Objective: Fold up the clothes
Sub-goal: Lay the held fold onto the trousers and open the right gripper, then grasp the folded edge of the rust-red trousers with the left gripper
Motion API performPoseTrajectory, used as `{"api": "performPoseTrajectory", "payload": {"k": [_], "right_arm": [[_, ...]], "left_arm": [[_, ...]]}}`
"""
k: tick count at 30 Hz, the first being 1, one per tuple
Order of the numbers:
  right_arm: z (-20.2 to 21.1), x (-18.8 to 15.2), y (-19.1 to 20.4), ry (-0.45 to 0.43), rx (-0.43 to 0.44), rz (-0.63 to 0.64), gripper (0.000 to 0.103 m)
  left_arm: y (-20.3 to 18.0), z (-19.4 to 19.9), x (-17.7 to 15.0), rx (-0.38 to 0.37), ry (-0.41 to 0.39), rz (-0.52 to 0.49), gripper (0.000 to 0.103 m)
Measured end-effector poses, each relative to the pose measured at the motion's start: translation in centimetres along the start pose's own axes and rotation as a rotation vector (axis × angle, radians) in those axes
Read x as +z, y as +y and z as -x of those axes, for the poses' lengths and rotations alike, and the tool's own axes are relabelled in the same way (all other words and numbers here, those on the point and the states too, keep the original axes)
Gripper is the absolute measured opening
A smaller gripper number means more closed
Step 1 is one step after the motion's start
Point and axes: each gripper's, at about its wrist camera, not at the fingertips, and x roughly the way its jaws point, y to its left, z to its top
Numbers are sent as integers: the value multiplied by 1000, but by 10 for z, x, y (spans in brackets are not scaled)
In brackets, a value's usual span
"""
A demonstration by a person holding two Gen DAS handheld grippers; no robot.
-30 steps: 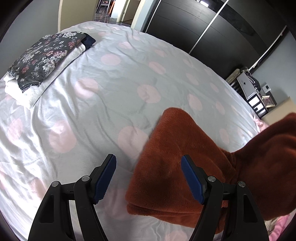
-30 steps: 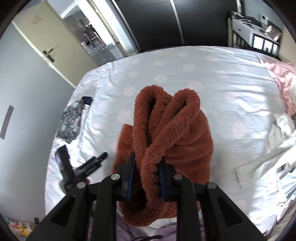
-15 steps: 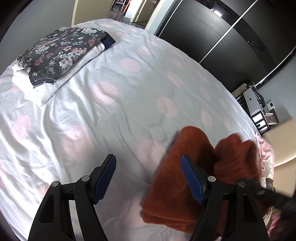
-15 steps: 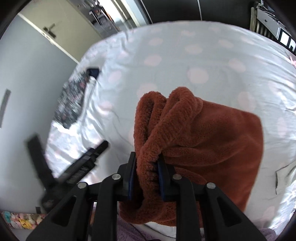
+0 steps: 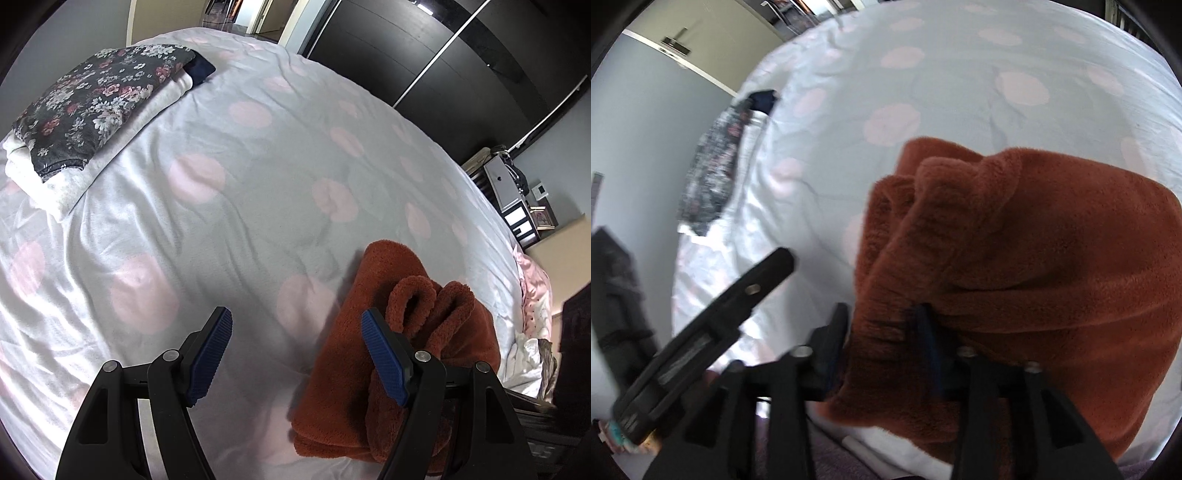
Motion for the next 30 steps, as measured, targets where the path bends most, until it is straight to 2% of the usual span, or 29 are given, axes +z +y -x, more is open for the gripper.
{"api": "performPoseTrajectory", "payload": {"k": [4,9,13,15,18,20,22,26,30], "right_arm": [[31,-7,-3,-58,29,26,53],[76,-39,-40,-155,-68,-6,52],[101,-73,-88,-229,-166,-53,29],[107,-92,-111,-255,-207,-77,26],[103,-119,-137,-255,-169,-125,24],[95,-134,-146,-250,-134,-147,24],[81,-145,-147,-240,-111,-155,24],[50,-162,-148,-191,-124,-140,24],[20,-167,-155,-128,-123,-144,24]], "left_arm": [[-8,10,-4,-26,-21,-29,75],[-33,26,-12,-51,-58,-110,73],[-66,37,-27,-73,-92,-231,67],[-83,40,-37,-77,-107,-300,64],[-111,37,-56,-71,-115,-420,64],[-124,26,-67,-21,-100,-481,64],[-127,9,-72,69,-64,-498,62],[-109,-19,-70,190,14,-445,58],[-94,-37,-66,240,55,-404,58]]}}
